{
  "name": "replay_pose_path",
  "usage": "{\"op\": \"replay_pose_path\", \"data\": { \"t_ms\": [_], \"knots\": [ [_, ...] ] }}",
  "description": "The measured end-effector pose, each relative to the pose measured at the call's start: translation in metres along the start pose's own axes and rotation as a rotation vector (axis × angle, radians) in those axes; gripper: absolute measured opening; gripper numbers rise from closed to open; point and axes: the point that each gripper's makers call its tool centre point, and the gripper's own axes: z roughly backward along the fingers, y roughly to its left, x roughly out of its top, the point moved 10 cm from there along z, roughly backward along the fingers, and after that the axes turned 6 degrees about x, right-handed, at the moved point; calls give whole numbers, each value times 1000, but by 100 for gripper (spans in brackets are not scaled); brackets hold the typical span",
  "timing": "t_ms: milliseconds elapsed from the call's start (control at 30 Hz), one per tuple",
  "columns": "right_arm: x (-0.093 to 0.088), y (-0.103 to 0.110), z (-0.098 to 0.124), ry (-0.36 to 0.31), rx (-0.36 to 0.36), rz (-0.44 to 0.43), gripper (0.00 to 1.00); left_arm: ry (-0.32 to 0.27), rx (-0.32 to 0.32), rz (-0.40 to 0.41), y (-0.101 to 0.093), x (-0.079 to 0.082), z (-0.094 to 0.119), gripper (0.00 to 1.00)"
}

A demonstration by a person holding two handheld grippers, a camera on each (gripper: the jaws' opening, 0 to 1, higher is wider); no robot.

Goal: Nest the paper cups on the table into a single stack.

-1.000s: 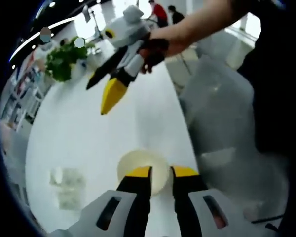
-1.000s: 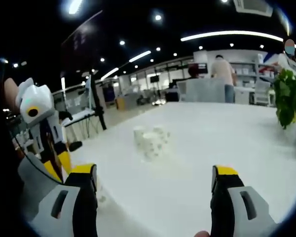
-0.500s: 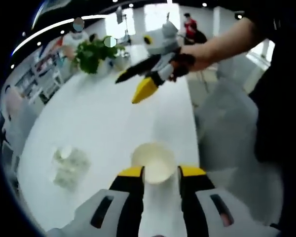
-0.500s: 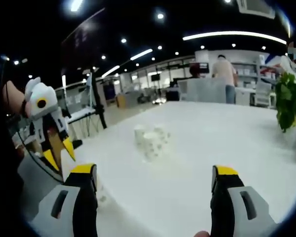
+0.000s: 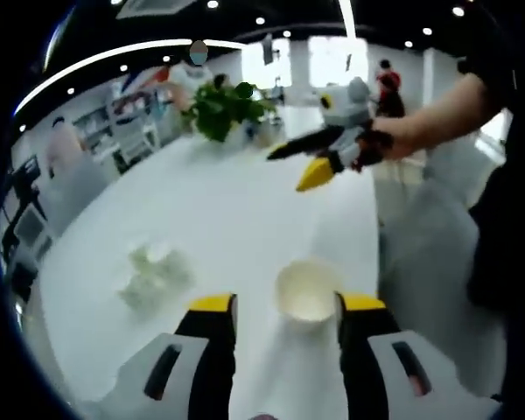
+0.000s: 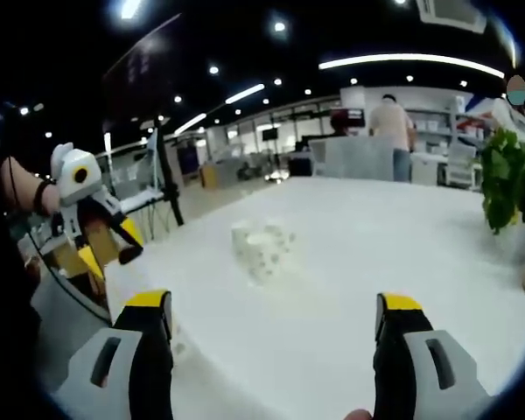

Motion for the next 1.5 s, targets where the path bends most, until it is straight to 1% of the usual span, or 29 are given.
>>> {"op": "replay_pose_path", "data": {
  "t_ms": [33, 100, 200, 367, 567, 700, 800, 967, 1067, 1200, 1333, 1500],
  "knots": [
    [0, 0, 0, 0, 0, 0, 94, -3, 7, 7, 1, -1, 1, 48],
    [4, 0, 1, -2, -3, 1, 95, -36, 39, 64, 6, -2, 6, 51],
    [7, 1, 0, 2, -3, 8, 95, -76, 80, 105, 13, -5, 13, 56],
    [16, 3, -4, 6, 7, 27, 95, -100, 141, 157, 21, -15, 25, 63],
    [25, 6, -9, 18, 21, 49, 95, -122, 187, 214, 27, -25, 34, 71],
    [34, 7, -16, 24, 36, 72, 95, -154, 223, 253, 30, -30, 40, 77],
    [40, 9, -21, 20, 42, 80, 95, -146, 236, 262, 32, -35, 43, 79],
    [49, 13, -29, 13, 61, 92, 95, -162, 258, 284, 35, -39, 48, 82],
    [53, 16, -35, 20, 79, 107, 95, -178, 281, 309, 37, -41, 50, 86],
    [54, 16, -44, 37, 95, 123, 95, -169, 294, 319, 38, -46, 50, 87],
    [54, 17, -57, 63, 116, 143, 95, -153, 316, 340, 41, -55, 51, 89],
    [54, 18, -75, 87, 147, 160, 94, -148, 347, 365, 44, -65, 55, 92]
  ]
}}
